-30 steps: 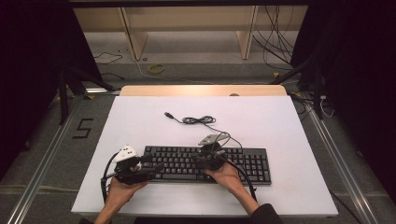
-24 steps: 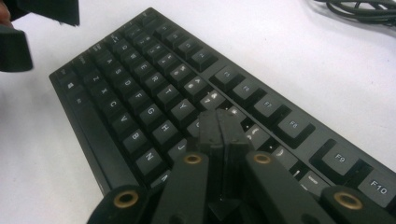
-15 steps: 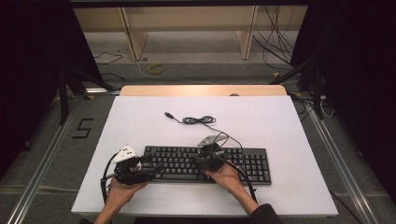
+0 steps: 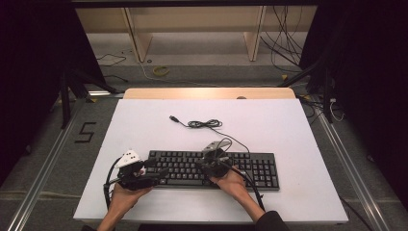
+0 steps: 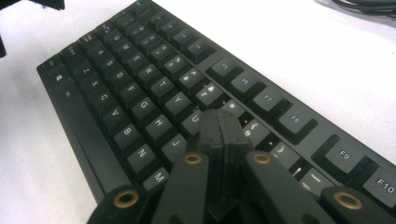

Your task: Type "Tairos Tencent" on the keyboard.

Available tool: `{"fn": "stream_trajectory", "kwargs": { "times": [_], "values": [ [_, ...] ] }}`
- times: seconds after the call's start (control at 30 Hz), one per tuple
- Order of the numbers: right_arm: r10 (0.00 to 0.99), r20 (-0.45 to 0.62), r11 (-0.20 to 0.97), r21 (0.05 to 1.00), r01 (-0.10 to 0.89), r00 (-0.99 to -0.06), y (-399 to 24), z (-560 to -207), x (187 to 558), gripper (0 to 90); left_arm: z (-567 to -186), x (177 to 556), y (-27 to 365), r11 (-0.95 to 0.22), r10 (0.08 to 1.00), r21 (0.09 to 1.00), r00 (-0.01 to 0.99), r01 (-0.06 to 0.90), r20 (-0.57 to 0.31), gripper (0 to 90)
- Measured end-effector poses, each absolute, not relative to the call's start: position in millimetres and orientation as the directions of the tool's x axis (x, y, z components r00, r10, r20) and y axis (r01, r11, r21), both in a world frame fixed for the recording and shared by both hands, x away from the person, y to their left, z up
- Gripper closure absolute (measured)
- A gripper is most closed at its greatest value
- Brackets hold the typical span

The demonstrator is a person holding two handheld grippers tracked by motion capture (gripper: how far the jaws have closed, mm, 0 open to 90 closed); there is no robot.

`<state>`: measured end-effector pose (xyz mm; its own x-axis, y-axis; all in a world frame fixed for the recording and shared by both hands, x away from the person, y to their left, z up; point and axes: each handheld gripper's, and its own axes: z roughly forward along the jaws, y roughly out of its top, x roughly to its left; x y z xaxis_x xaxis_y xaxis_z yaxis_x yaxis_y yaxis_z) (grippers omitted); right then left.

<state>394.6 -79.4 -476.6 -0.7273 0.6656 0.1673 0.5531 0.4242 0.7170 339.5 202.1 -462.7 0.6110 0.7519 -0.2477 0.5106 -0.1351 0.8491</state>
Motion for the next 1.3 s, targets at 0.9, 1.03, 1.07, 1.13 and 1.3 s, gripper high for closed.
{"fn": "stream_trajectory", "kwargs": {
  "times": [0.9, 1.03, 1.07, 1.13, 1.3],
  "values": [
    [0.636, 0.222, 0.328, 0.789, 0.519, -0.739, -104, -450, 380, 42.8, -461, 356, 190, -0.174, 0.751, 0.815, 0.609, 0.552, -0.253, 42.6],
    [0.635, 0.218, 0.327, 0.794, 0.513, -0.742, -107, -449, 377, 39.5, -461, 360, 186, -0.190, 0.747, 0.810, 0.617, 0.555, -0.247, 50.4],
    [0.633, 0.218, 0.325, 0.796, 0.510, -0.743, -107, -448, 377, 39.1, -461, 361, 186, -0.193, 0.747, 0.808, 0.618, 0.556, -0.246, 52.8],
    [0.632, 0.219, 0.321, 0.800, 0.508, -0.743, -109, -447, 375, 38.5, -460, 363, 185, -0.203, 0.750, 0.804, 0.617, 0.559, -0.240, 57.5],
    [0.630, 0.221, 0.316, 0.804, 0.505, -0.745, -112, -447, 372, 37.7, -460, 366, 182, -0.225, 0.748, 0.790, 0.621, 0.570, -0.235, 71.2]
  ]
}}
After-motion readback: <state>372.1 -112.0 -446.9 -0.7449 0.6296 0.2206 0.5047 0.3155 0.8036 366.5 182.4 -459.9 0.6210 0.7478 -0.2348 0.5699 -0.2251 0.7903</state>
